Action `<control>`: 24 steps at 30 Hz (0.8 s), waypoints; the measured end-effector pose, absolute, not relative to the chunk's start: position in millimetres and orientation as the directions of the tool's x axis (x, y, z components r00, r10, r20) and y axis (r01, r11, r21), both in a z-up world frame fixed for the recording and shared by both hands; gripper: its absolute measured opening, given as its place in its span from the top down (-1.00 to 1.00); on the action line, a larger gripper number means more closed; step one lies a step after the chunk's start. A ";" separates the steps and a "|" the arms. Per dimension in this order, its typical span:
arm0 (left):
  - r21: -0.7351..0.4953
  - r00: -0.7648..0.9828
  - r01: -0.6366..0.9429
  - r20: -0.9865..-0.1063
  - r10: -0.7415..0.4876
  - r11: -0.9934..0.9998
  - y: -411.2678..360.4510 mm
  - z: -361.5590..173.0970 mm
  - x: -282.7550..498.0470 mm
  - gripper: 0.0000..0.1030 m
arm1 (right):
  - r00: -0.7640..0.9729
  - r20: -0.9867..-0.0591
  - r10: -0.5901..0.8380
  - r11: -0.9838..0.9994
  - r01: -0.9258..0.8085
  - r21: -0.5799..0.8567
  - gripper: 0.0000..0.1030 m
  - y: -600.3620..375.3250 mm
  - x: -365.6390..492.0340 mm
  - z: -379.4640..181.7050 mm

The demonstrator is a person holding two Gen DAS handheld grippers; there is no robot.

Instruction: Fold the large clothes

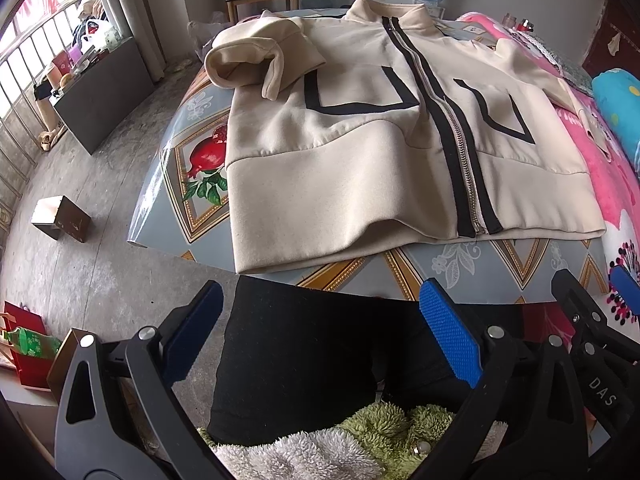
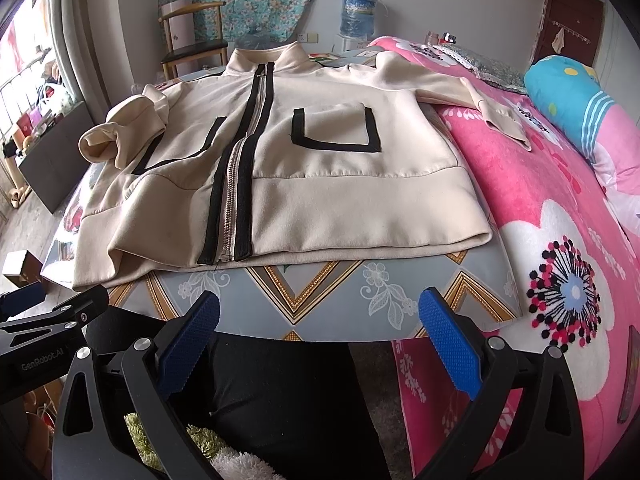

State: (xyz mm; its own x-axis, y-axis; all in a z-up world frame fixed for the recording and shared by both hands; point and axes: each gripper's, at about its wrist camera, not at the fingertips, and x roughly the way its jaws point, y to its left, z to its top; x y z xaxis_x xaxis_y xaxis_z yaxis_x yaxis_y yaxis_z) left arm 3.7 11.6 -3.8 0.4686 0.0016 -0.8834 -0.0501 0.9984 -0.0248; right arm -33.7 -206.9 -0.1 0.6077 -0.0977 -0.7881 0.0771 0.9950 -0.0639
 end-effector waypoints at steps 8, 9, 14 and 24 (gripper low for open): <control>-0.023 0.463 -0.055 -0.886 0.005 0.998 11.6 -6.4 5.8 -0.85 | 0.606 -0.789 -0.099 0.995 0.077 -0.066 -0.89 -205.8 -30.4 -0.6; -0.023 0.462 -0.055 -0.887 0.005 0.998 11.8 -7.0 6.2 -0.85 | 0.606 -0.789 -0.099 0.995 0.076 -0.066 -0.89 -205.7 -30.8 -0.7; -0.018 0.457 -0.060 -0.889 0.011 0.998 11.4 -10.0 9.5 -0.85 | 0.600 -0.794 -0.096 0.995 0.073 -0.066 -0.89 -205.0 -26.5 -4.4; -0.039 0.490 -0.022 -0.872 -0.023 0.999 20.2 -16.9 22.1 -0.85 | 0.611 -0.788 -0.075 0.997 0.065 -0.045 -0.89 -212.6 -13.6 -7.4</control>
